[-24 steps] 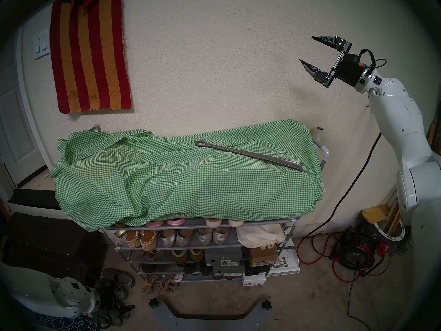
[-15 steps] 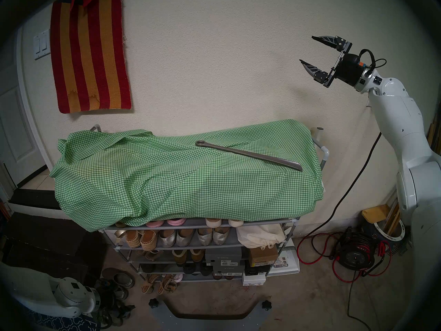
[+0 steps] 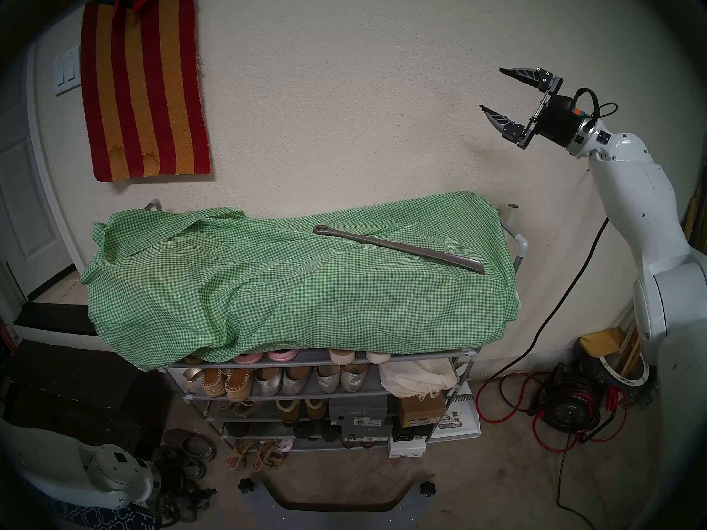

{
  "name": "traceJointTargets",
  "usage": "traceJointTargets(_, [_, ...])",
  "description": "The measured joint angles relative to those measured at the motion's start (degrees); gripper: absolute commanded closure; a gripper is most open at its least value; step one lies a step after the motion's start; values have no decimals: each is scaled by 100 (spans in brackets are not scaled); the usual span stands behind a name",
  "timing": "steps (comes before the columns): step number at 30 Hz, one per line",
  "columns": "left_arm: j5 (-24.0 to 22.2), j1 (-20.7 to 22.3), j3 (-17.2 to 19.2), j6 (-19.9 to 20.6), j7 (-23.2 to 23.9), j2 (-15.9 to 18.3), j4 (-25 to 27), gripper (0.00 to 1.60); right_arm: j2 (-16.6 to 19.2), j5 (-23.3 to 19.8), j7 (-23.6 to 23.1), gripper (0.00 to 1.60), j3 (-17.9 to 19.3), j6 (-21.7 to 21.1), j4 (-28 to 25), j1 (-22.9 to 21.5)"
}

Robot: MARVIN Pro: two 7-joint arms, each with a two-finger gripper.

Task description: Lift the object off the cloth, cover the shoe rack with the cloth, put the object back

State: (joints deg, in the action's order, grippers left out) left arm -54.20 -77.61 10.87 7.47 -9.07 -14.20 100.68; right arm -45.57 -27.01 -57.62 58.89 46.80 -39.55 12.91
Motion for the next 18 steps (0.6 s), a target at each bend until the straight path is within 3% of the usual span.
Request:
traceJointTargets(8, [1,1,-3,0,0,0,0,0,156,-122,-186,0,-28,-166,-631,225])
traceJointTargets(18, [1,4,-6,0,0,1,0,0,256,-228,-517,0,-352,-498,-1448,439])
